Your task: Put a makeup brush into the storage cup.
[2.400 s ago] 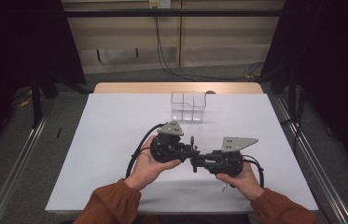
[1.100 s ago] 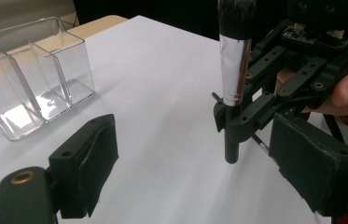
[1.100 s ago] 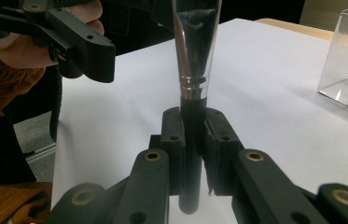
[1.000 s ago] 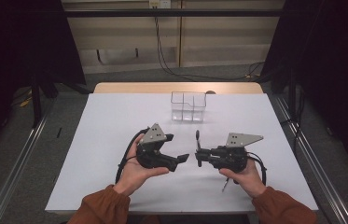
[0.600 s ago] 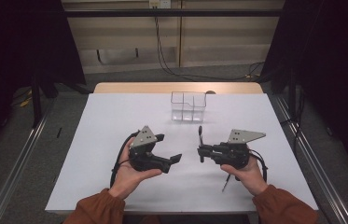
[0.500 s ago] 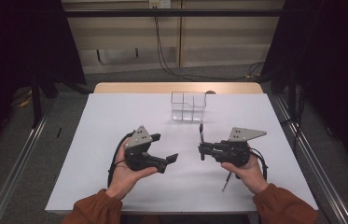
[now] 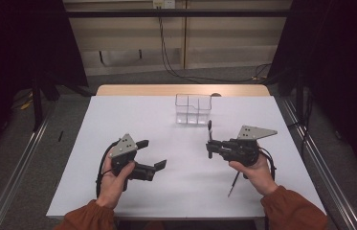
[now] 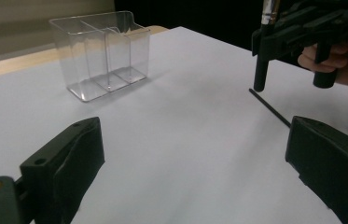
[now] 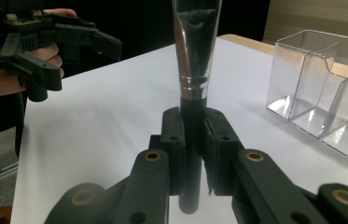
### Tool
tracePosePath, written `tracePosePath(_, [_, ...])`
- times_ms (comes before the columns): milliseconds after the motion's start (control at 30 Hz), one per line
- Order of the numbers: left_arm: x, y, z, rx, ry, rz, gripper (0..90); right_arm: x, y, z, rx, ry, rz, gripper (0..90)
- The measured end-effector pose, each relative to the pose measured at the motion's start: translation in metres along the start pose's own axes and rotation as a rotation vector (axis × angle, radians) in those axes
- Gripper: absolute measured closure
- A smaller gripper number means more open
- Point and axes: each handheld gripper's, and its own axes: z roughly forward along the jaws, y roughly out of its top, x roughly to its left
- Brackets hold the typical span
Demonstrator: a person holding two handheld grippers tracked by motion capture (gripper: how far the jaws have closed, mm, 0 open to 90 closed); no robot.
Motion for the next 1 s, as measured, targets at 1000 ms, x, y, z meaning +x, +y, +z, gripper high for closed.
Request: tracePosePath(1000, [0.012,-0.036,-0.039,-0.079,0.145,-0.057,2.7,-0.025,0.020,0.011,-0.028,-0.072,0.002,79.7])
